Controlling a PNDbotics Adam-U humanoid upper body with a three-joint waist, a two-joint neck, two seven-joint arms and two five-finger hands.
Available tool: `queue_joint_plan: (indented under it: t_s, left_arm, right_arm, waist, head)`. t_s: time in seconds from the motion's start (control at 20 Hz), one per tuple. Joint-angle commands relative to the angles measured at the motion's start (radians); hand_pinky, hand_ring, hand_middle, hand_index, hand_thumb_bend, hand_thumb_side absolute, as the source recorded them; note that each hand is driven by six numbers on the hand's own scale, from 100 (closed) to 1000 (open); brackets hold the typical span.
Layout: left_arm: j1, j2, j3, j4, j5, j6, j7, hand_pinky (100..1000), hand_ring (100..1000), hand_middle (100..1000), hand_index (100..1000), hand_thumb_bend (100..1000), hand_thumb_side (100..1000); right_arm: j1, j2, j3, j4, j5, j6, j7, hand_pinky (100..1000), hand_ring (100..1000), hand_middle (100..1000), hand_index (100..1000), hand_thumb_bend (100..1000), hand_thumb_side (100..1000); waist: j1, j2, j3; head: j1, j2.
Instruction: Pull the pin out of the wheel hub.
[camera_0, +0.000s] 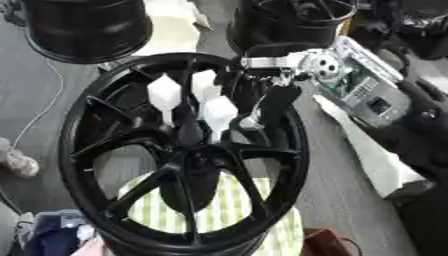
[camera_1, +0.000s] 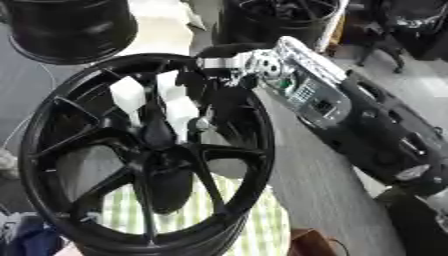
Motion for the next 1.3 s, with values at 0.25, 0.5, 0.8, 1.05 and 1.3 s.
queue_joint_plan:
  t_s: [0.25,0.5,0.8,1.05,1.3]
  left_arm:
    - [-0.009,0.010,0.000,-0.012,0.004,-0.003,-0.007,606,698,639,875,100,721]
    - [-0.013,0.009,-0.001,-0.012,0.005,-0.005,-0.008,607,698,639,875,100,721]
    - [-0.015,0.009,-0.001,-0.012,0.006,-0.006,-0.009,607,698,639,875,100,721]
    - [-0.017,0.009,-0.001,-0.011,0.005,-0.007,-0.010,607,698,640,875,100,720]
    - [-0.019,0.008,-0.001,-0.011,0.006,-0.008,-0.011,607,698,640,876,100,720]
  right_arm:
    - [-0.020,0.001,0.001,-0.004,0.001,0.073,0.082,495,496,824,869,391,225]
    - [-0.024,0.016,0.011,0.015,0.002,0.067,0.077,488,493,823,866,383,213]
    - [-0.024,0.027,0.022,0.036,0.009,0.058,0.078,503,492,813,849,359,177]
    - [-0.019,0.032,0.023,0.054,0.015,0.054,0.082,496,484,794,822,343,153]
    - [-0.018,0.038,0.025,0.065,0.008,0.048,0.068,456,459,740,759,318,125]
  waist:
    - [0.007,-0.012,0.004]
    - [0.008,-0.010,0.010]
    - [0.008,-0.008,0.014]
    - [0.009,-0.007,0.015]
    - [0.009,-0.005,0.017]
  head:
    - [-0.006,-0.001]
    - [-0.009,-0.003]
    - [-0.010,-0.004]
    - [-0.011,-0.005]
    - [-0.011,-0.007]
